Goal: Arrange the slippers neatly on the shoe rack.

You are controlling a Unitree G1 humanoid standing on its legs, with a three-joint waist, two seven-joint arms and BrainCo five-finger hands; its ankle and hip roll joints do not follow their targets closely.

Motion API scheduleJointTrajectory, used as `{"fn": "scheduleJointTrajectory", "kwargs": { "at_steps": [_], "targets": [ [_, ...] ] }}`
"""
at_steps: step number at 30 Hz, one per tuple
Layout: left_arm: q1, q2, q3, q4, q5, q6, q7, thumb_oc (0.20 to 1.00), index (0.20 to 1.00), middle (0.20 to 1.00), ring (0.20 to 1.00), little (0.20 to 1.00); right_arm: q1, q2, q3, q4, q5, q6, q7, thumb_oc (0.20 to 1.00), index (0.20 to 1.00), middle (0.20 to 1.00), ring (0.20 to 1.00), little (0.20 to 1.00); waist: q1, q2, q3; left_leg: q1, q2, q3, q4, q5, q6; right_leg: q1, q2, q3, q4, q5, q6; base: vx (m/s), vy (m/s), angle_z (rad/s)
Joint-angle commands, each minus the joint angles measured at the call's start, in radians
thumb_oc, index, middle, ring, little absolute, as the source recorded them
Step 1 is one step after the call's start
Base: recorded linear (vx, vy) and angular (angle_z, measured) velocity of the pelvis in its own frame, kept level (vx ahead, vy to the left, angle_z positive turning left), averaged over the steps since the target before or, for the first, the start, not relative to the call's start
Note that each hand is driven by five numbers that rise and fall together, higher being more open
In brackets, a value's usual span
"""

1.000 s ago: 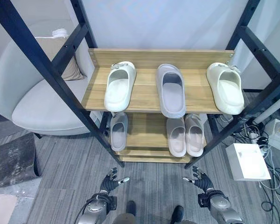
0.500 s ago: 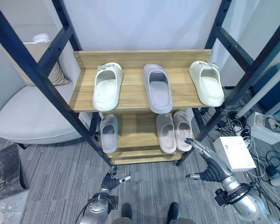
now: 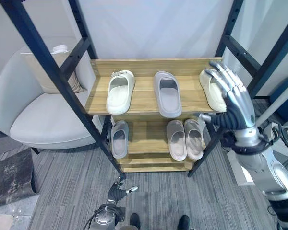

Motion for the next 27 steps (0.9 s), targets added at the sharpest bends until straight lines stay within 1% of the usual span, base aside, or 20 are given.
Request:
{"fn": "scheduleJointTrajectory", "kwargs": {
  "at_steps": [1,2,3,6,7,8,11,12,13,15,18,27],
  "targets": [
    [-0.057,0.021,-0.018,0.024,-0.013,-0.048,0.012,1.000,1.000,1.000,1.000,1.000,-0.107,0.003,-0.004,0.032,0.013,0.036,-0.070,1.000,1.000,1.000,1.000,1.000,0.040,-0.036,0.016,-0.001,-0.051,-0.045,-0.006,-0.057,0.003,0.091,0.011,-0.031,0.002,-0.130,0.046,0.04,0.019,0.09],
    [-0.053,0.027,-0.025,0.030,-0.010,-0.046,0.009,1.000,1.000,1.000,1.000,1.000,-0.152,0.004,-0.003,0.094,0.007,0.060,-0.090,1.000,1.000,1.000,1.000,1.000,0.056,-0.041,0.019,0.001,-0.054,-0.054,-0.004,-0.061,0.005,0.097,0.010,-0.039,0.003,-0.131,0.045,0.04,0.019,0.13],
    [-0.054,0.027,-0.024,0.031,-0.010,-0.046,0.009,1.000,1.000,1.000,1.000,1.000,-0.156,0.003,-0.002,0.099,0.007,0.058,-0.092,1.000,1.000,1.000,1.000,1.000,0.056,-0.041,0.020,0.002,-0.054,-0.054,-0.004,-0.061,0.005,0.098,0.010,-0.040,0.003,-0.131,0.045,0.04,0.014,0.25],
    [-0.044,0.040,-0.030,0.033,-0.009,-0.048,0.002,1.000,1.000,1.000,1.000,1.000,-0.246,-0.010,0.009,0.224,0.009,0.101,-0.123,1.000,1.000,1.000,1.000,1.000,0.091,-0.054,0.026,0.002,-0.058,-0.072,0.000,-0.066,0.009,0.106,0.009,-0.054,0.006,-0.135,0.044,0.05,0.005,0.15],
    [-0.035,0.047,-0.036,0.038,-0.009,-0.048,-0.003,1.000,1.000,1.000,1.000,1.000,-0.293,-0.025,0.015,0.308,0.008,0.131,-0.136,1.000,1.000,1.000,1.000,1.000,0.112,-0.061,0.028,0.001,-0.063,-0.083,0.002,-0.067,0.011,0.109,0.010,-0.063,0.007,-0.136,0.044,0.05,0.008,0.11],
    [-0.036,0.046,-0.035,0.038,-0.009,-0.048,-0.003,1.000,1.000,1.000,1.000,1.000,-0.299,-0.025,0.018,0.314,0.009,0.129,-0.140,1.000,1.000,1.000,1.000,1.000,0.111,-0.061,0.030,0.001,-0.063,-0.083,0.002,-0.067,0.011,0.110,0.010,-0.063,0.007,-0.136,0.044,0.05,0.008,0.22],
    [-0.032,0.054,-0.037,0.056,-0.009,-0.047,-0.011,1.000,1.000,1.000,1.000,1.000,-0.379,-0.062,0.033,0.438,0.022,0.166,-0.160,1.000,1.000,1.000,1.000,1.000,0.136,-0.071,0.036,-0.001,-0.066,-0.096,0.007,-0.070,0.013,0.114,0.010,-0.073,0.008,-0.140,0.043,0.04,0.001,0.20],
    [-0.030,0.063,-0.040,0.055,-0.010,-0.045,-0.018,1.000,1.000,1.000,1.000,1.000,-0.411,-0.078,0.039,0.514,0.029,0.185,-0.169,1.000,1.000,1.000,1.000,1.000,0.152,-0.076,0.039,-0.004,-0.067,-0.101,0.009,-0.072,0.014,0.115,0.012,-0.080,0.007,-0.142,0.043,0.04,0.001,0.19],
    [-0.030,0.063,-0.040,0.055,-0.010,-0.045,-0.018,1.000,1.000,1.000,1.000,1.000,-0.416,-0.078,0.042,0.519,0.031,0.184,-0.172,1.000,1.000,1.000,1.000,1.000,0.151,-0.076,0.040,-0.004,-0.067,-0.101,0.009,-0.072,0.014,0.115,0.011,-0.080,0.007,-0.142,0.043,0.03,0.007,0.14],
    [-0.028,0.064,-0.038,0.069,-0.011,-0.044,-0.021,1.000,1.000,1.000,1.000,1.000,-0.442,-0.088,0.055,0.596,0.045,0.200,-0.170,1.000,1.000,1.000,1.000,1.000,0.164,-0.078,0.047,-0.009,-0.071,-0.110,0.013,-0.073,0.017,0.114,0.012,-0.084,0.009,-0.144,0.042,0.04,0.019,0.07],
    [-0.029,0.064,-0.037,0.073,-0.014,-0.045,-0.021,1.000,1.000,1.000,1.000,1.000,-0.453,-0.099,0.070,0.639,0.044,0.209,-0.165,1.000,1.000,1.000,1.000,1.000,0.169,-0.079,0.052,-0.013,-0.072,-0.114,0.016,-0.073,0.017,0.112,0.012,-0.091,0.012,-0.145,0.042,0.03,0.014,0.07],
    [-0.035,0.060,-0.046,0.077,-0.030,-0.053,-0.017,1.000,1.000,1.000,1.000,1.000,-0.480,-0.052,0.146,0.778,0.057,0.215,-0.130,1.000,1.000,1.000,1.000,1.000,0.186,-0.074,0.068,-0.032,-0.079,-0.133,0.024,-0.074,0.019,0.104,0.010,-0.108,0.010,-0.150,0.041,0.02,0.016,0.07]
  ]
}}
